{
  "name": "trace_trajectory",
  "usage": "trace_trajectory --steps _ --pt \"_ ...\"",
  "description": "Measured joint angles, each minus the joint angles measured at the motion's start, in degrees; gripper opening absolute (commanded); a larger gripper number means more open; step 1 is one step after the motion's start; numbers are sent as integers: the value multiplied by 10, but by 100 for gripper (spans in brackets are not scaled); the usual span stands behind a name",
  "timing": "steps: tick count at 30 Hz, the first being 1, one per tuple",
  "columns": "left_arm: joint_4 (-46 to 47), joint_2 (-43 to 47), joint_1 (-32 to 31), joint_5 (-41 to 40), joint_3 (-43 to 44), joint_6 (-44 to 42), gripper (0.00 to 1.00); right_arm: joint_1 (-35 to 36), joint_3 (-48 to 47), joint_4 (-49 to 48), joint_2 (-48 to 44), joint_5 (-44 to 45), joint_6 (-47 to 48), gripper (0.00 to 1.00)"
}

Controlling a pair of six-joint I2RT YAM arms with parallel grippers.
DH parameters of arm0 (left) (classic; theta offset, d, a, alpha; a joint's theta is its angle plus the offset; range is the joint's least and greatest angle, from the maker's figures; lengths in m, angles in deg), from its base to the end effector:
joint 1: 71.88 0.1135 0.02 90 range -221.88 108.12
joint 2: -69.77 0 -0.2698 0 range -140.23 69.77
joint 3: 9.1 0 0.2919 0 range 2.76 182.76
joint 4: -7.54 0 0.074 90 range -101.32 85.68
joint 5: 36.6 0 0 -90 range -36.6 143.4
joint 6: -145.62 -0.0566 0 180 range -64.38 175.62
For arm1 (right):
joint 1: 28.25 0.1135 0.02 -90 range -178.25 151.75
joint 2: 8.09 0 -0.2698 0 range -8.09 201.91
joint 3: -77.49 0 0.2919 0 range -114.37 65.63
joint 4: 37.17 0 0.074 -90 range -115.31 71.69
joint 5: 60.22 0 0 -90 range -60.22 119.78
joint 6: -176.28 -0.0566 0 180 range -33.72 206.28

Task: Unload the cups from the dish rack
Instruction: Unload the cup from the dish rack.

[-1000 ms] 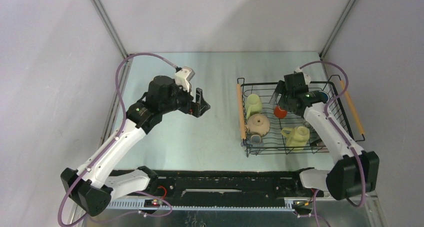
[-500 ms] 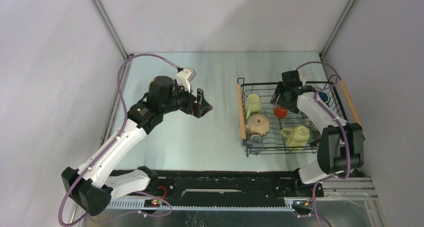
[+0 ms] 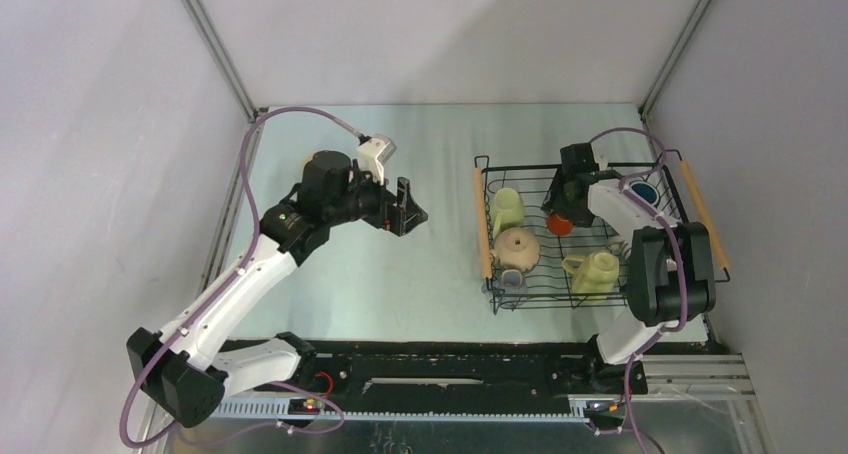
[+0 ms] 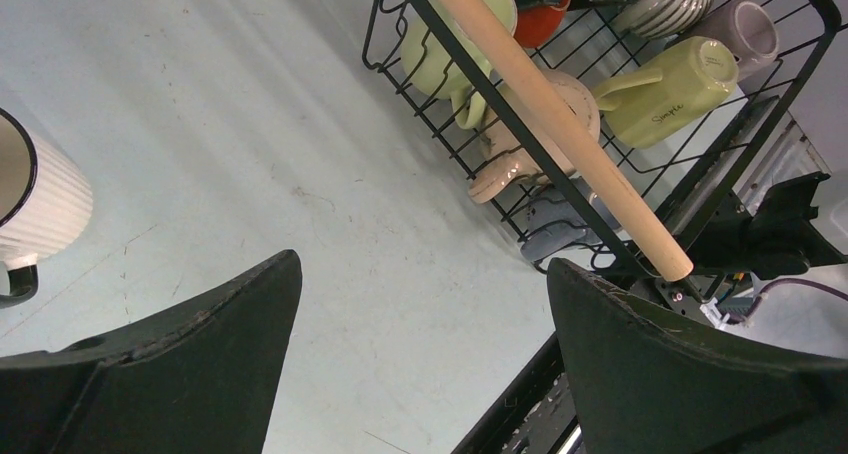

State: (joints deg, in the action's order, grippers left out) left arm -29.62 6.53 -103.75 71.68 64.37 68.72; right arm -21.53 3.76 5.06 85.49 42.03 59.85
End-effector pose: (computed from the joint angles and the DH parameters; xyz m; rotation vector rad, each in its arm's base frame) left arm 0.2451 -0.1733 0.3484 0.5481 2.0420 -0.8066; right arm 0.3708 0.0316 0.1694 0.5162 2.5639 -0.0835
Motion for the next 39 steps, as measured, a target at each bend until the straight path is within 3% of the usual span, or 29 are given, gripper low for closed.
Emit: trace_trajectory --steps 6,12,20,39 --pt "0 -4 0 2 0 0 100 0 0 0 7 -2 3 70" --pt "2 -9 0 5 0 1 100 1 0 -2 7 -1 5 52" --pt "4 -19 0 11 0 6 100 1 0 10 -6 -9 7 41" --pt "26 -34 -3 50 0 86 100 1 -3 74 -113 -46 8 37"
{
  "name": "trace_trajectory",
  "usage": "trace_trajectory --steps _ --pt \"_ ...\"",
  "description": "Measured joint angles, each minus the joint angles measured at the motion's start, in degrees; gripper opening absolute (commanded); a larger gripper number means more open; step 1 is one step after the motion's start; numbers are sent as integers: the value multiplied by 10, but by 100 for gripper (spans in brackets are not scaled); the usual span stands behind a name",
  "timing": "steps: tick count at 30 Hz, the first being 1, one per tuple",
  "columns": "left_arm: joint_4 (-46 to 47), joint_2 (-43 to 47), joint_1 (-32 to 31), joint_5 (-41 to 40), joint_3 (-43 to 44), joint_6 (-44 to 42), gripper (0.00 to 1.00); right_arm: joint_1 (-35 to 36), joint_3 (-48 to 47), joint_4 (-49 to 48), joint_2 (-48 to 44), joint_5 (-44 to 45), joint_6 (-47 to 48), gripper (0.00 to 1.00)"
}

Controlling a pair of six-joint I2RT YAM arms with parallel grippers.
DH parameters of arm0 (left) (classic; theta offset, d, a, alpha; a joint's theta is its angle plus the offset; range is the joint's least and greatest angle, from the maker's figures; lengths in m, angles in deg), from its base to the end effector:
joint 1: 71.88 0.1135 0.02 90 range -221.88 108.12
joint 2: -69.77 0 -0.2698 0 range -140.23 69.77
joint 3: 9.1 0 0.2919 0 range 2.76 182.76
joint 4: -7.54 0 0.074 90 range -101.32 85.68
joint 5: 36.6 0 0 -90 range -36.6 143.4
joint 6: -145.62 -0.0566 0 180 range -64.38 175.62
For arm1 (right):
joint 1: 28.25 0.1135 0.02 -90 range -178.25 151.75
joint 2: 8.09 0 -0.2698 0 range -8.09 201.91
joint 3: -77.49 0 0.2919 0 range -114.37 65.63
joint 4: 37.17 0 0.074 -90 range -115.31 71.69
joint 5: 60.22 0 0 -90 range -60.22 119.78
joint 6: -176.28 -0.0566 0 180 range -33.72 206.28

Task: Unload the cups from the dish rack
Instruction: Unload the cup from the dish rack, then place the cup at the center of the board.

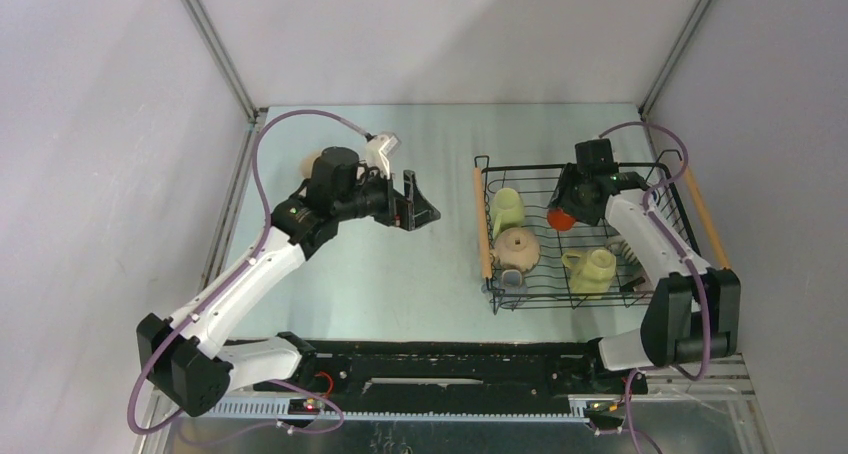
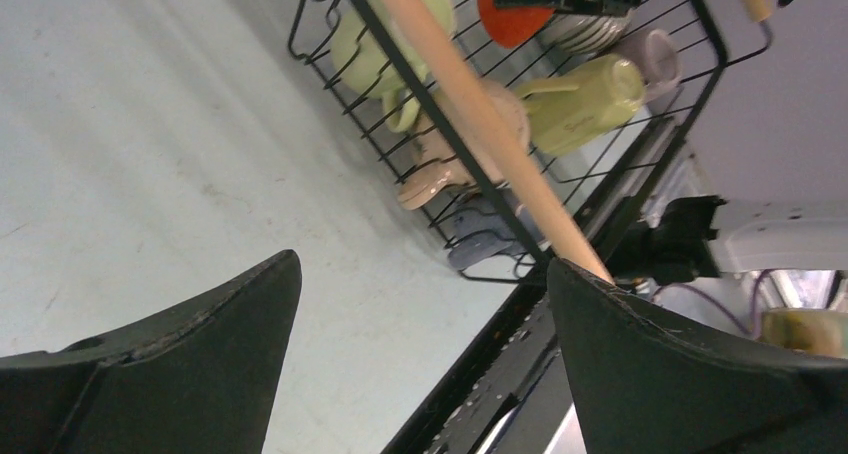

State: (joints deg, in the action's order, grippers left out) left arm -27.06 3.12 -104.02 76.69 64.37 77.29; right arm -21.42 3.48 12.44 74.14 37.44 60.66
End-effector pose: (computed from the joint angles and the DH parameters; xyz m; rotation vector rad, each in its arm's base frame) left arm 0.2543 -0.1862 0.3371 0.4621 2.1150 -0.9815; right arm 0.3402 0.0331 0.2290 0.4678 2.5237 0.0418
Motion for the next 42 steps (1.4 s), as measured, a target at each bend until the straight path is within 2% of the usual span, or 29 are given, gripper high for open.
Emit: trace_trajectory --steps 13,24,34,42 --pt "178 1 -6 43 -50 155 100 2 -57 55 -113 -83 -12 37" --pt "297 1 -13 55 -79 218 100 82 -110 59 -148 -177 -74 37" --pt "377 1 -22 67 -114 249 90 139 -126 -19 -141 -282 -155 36" --pt "433 0 -24 73 -122 276 75 169 -126 -69 -110 -329 -205 35"
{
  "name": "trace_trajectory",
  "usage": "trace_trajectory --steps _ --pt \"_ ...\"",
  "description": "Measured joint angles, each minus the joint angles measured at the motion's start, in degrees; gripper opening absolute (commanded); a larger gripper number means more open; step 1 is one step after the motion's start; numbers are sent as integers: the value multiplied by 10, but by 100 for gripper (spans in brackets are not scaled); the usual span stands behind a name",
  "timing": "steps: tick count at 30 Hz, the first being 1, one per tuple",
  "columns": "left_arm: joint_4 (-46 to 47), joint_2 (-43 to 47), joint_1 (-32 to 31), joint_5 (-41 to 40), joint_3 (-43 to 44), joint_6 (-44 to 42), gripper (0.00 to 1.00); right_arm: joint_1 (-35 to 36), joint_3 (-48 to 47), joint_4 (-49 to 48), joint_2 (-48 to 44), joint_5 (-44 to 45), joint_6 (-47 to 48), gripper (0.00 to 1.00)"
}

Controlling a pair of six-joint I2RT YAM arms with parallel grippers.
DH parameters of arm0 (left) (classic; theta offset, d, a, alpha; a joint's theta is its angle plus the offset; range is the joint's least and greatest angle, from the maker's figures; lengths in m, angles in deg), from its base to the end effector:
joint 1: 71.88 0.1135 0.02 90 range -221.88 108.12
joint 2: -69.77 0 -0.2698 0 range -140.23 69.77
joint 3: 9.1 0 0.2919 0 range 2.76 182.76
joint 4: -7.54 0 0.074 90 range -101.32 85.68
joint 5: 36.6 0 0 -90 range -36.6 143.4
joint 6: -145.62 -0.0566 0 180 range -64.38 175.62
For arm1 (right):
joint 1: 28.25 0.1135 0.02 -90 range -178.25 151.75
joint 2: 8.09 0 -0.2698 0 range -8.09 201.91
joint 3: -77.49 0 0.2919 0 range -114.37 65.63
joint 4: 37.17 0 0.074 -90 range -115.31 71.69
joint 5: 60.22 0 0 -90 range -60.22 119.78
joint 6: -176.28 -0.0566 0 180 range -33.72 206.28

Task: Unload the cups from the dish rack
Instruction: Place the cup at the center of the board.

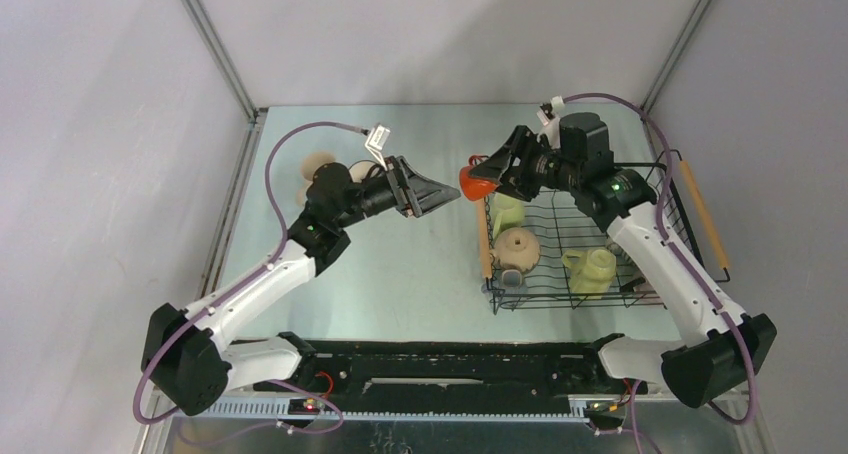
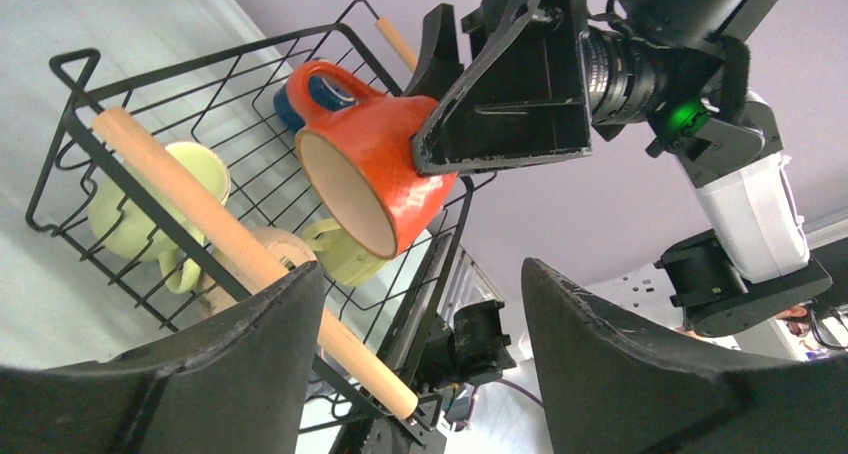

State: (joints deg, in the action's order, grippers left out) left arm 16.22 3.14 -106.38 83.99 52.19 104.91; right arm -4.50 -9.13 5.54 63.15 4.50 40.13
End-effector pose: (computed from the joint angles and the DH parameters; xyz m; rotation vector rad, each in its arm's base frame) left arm 0.2525 -0.2085 0.3412 0.2657 1.7219 -1.5251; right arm 0.2886 0.1534 0.3889 0.1328 2.2191 1.1731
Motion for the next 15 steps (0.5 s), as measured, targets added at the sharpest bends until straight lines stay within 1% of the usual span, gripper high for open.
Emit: trace_trajectory --steps 4,15 --pt "24 -3 -1 4 0 12 69 6 0 -17 4 -18 -19 35" --pt "84 -27 -5 18 -9 42 59 20 0 -54 12 -47 -54 34"
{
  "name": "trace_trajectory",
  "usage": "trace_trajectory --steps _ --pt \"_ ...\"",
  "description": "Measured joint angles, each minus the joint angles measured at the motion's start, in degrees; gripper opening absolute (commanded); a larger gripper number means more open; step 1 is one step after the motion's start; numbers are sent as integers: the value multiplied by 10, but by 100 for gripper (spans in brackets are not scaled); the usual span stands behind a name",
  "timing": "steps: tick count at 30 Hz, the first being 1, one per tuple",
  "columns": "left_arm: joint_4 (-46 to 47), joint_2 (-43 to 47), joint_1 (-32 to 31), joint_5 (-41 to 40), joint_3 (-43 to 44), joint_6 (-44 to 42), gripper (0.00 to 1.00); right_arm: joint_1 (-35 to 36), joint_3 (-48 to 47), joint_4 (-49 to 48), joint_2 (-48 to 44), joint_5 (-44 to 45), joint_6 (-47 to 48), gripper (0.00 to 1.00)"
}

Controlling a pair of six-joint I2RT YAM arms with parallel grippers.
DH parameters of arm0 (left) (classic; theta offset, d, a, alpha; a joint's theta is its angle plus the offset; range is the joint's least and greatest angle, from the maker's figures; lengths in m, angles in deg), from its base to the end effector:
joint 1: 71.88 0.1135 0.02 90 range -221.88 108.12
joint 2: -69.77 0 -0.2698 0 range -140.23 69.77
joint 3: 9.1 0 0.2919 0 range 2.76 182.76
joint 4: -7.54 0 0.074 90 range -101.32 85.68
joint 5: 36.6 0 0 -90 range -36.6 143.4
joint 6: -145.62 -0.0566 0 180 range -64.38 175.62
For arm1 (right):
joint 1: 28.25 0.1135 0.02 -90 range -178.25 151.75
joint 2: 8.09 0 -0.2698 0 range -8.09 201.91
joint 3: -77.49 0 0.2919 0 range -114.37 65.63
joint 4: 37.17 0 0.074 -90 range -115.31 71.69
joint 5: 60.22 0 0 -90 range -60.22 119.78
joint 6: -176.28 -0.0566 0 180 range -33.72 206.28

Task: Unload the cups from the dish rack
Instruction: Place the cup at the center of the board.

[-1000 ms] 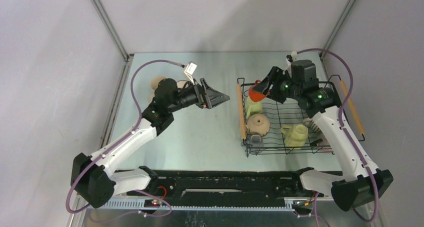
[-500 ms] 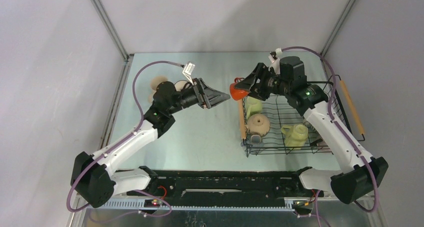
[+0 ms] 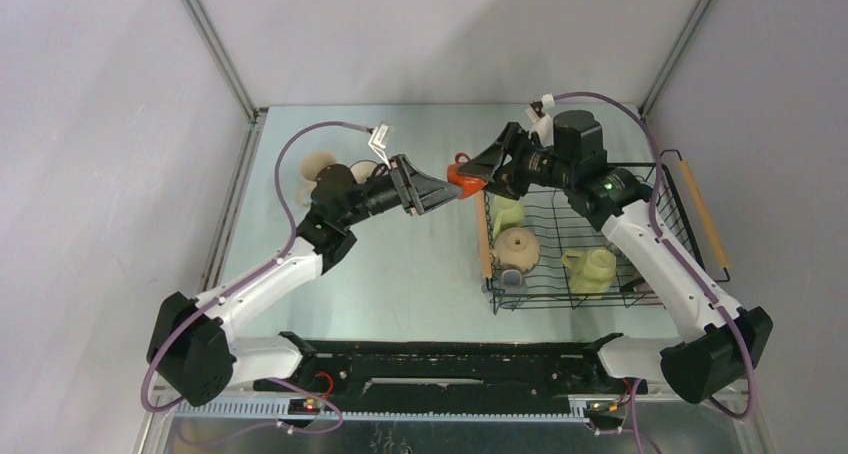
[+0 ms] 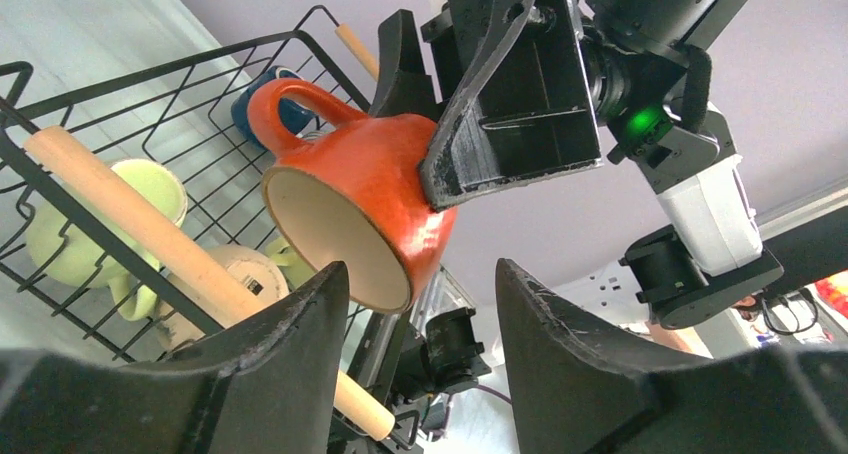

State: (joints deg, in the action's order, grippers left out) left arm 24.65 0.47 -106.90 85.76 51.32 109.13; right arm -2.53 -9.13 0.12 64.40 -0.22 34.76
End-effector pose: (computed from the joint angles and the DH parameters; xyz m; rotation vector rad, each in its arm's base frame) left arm 0.2558 -0.2162 0.3383 0.2715 1.6609 -1.6180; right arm 0.2895 0.1709 0.3937 0.1100 2.1915 1.3423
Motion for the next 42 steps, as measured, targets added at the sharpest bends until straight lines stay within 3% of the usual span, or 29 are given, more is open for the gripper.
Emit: trace_trajectory --steps 15,25,27,35,42 --pt "66 -12 -6 13 0 22 32 7 0 -31 9 -26 -35 33" --pt "80 -19 -7 13 0 25 1 11 2 -47 9 -31 -52 33" --pt "80 -19 -7 13 0 25 0 11 3 -49 9 -31 -55 40" --pt "78 -19 -7 7 0 25 0 15 10 -60 9 -24 -62 83" --pt "64 -19 -9 2 -1 24 0 26 13 -60 9 -15 -59 94"
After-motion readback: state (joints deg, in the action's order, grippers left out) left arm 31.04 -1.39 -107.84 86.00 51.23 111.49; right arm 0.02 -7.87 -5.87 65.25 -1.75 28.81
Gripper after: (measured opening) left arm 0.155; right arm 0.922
